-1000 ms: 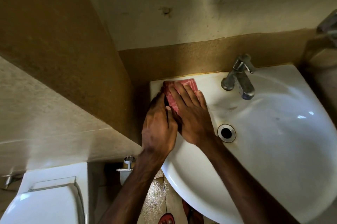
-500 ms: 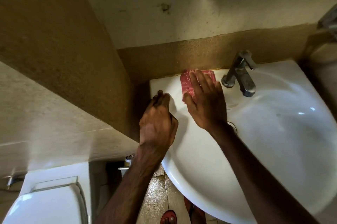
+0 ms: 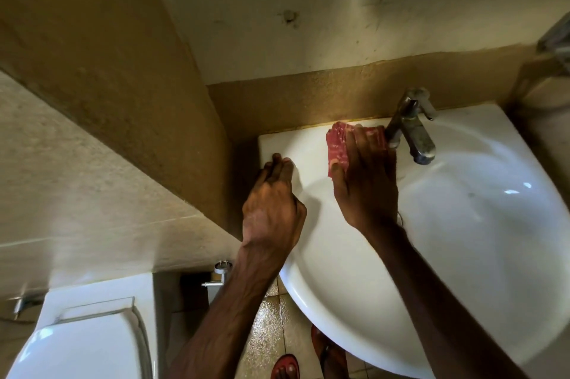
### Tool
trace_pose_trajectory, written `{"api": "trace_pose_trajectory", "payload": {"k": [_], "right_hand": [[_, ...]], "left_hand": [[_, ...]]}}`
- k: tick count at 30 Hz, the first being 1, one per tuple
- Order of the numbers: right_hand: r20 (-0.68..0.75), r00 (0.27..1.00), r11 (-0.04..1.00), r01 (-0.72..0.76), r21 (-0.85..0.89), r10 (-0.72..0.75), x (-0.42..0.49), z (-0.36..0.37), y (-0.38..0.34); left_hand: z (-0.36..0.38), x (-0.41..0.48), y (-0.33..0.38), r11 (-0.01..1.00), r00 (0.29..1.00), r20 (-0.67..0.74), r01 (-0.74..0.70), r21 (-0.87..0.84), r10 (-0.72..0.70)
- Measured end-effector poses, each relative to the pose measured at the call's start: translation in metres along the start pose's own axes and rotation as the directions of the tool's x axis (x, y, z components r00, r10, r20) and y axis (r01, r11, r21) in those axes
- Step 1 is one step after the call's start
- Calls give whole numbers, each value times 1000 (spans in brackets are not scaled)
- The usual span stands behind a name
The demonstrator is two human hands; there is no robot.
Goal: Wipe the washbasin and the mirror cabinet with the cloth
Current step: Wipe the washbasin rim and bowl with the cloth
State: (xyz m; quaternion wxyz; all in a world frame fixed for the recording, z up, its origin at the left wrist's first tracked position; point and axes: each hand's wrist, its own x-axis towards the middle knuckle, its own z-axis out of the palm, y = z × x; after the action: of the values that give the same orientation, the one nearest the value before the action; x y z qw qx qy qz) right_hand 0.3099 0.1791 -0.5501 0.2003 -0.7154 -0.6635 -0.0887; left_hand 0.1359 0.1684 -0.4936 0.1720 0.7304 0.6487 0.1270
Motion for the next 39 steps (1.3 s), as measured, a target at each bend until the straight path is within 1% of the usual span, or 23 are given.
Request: {"api": "trace_pose_trajectory", "payload": {"k": [2, 5, 6, 7, 9, 11, 13, 14, 16, 18, 20, 21, 22, 23, 24, 25, 26, 28, 31, 34, 37, 39], "right_hand": [[1, 1000, 999, -20, 25, 20, -12, -3, -4], [-31, 995, 994, 93, 56, -91, -4, -2, 9], [-57, 992, 991, 120, 64, -117, 4, 0, 14], [-79, 991, 990, 117, 74, -111, 11, 3, 17], [-81, 996, 997, 29, 71, -24, 18, 8, 10], [-40, 996, 996, -80, 50, 82, 15, 13, -8], [4, 988, 986, -154, 68, 154, 14, 19, -27], [34, 987, 985, -158, 68, 156, 13, 21, -36], [65, 994, 993, -94, 71, 90, 10, 25, -56], [38, 999, 979, 4, 203, -12, 5, 27, -80], [-68, 991, 920, 133, 368, -116, 3, 23, -99], [-132, 982, 874, 180, 452, -134, 4, 20, -103], [-138, 980, 827, 195, 527, -144, 7, 15, -103], [-73, 981, 795, 187, 576, -178, 10, 10, -100], [17, 972, 794, 181, 581, -235, 12, 7, -95], [86, 953, 821, 202, 534, -290, 14, 7, -88], [137, 936, 863, 233, 448, -324, 16, 9, -81], [198, 931, 928, 246, 280, -306, 21, 13, -64], [139, 977, 979, 144, 144, -164, 31, 9, -22], [96, 993, 998, 65, 13, -66, 31, 1, 17], [51, 999, 997, 5, -78, -1, 25, 3, 11], [21, 995, 994, -98, -43, 99, 21, 6, -10]], "left_hand": [[1, 0, 0, 1000, 1000, 9, -9, 6, 9], [-1, 2, -2, 1000, 1000, 24, -20, 22, 19], [-2, 3, -2, 999, 999, 29, -25, 27, 24], [-3, 4, -1, 999, 999, 37, -30, 25, 29], [-8, 7, 0, 999, 998, 56, -39, -4, 40], [-12, 9, 2, 999, 996, 77, -36, -35, 38], [-16, 14, 2, 997, 996, 90, 12, -78, -5], [-17, 14, 3, 991, 996, 73, 54, -126, -45], [-21, 9, 5, 966, 995, -35, 85, -245, -97], [-22, 4, 8, 945, 982, -130, 94, -314, -141], [-21, 1, 12, 925, 964, -138, 170, -339, -227], [-20, 0, 14, 918, 955, -133, 206, -339, -263], [-18, 0, 14, 911, 950, -126, 230, -342, -287], [-18, 0, 15, 908, 948, -122, 235, -347, -292], [-17, 0, 15, 904, 949, -116, 237, -355, -294], [-16, -1, 16, 903, 949, -106, 243, -355, -298], [-15, -1, 16, 900, 948, -88, 256, -354, -305], [-12, -4, 15, 899, 953, -41, 270, -345, -302], [-6, -6, 12, 914, 959, 15, 273, -299, -281], [-5, -8, 7, 933, 966, 32, 255, -253, -256], [-8, -11, 4, 944, 975, 39, 221, -243, -218], [-10, -10, 3, 931, 975, 26, 219, -291, -221]]}}
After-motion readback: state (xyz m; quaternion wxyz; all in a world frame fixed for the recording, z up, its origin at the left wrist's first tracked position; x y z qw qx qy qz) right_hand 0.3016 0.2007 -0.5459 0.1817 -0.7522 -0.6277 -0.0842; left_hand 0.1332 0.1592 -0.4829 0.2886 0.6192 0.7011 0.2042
